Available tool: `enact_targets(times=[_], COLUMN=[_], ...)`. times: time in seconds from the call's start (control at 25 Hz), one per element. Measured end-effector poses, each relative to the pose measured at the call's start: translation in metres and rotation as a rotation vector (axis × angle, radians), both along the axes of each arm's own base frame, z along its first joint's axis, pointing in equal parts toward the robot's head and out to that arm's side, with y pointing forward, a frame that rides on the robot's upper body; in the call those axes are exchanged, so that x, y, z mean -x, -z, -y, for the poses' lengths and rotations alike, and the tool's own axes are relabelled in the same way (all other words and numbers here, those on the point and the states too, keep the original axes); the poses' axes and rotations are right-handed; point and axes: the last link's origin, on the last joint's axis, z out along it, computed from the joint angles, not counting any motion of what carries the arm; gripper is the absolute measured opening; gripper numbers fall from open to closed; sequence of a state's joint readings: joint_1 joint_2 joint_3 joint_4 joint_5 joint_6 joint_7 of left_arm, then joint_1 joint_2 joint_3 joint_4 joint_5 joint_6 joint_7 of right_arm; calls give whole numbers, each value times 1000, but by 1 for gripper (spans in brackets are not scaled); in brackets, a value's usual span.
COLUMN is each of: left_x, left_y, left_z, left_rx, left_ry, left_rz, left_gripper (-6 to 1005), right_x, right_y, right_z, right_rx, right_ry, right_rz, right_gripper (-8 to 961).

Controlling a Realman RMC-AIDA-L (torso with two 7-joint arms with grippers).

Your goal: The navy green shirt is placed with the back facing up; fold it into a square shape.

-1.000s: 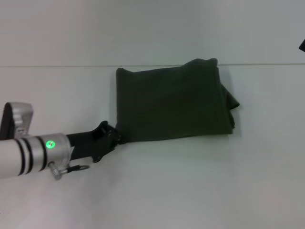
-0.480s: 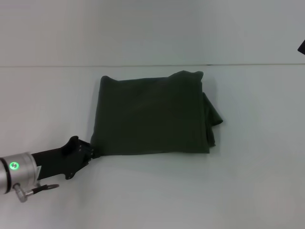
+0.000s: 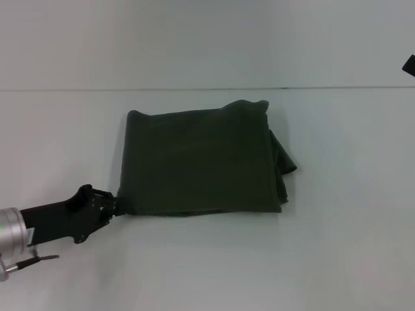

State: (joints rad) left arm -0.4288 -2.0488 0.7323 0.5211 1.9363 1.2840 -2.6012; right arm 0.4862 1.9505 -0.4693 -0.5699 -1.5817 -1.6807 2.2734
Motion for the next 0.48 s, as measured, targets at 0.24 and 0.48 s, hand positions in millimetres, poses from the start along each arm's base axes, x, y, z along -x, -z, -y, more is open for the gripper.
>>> enact_targets(times=[0.24, 0.48], left_x=[13, 4], left_y=[-30, -68], left_z=[13, 18], left_rx=[-56, -200], left_ry=[60, 293], left_rz=[-5, -6], left_gripper=[105, 359], right_x=[-2, -9], right_y=[4, 6], right_z=[-4, -6], right_rx=[33, 29], right_ry=[11, 15], right_rz=[64, 164], right_gripper=[882, 883])
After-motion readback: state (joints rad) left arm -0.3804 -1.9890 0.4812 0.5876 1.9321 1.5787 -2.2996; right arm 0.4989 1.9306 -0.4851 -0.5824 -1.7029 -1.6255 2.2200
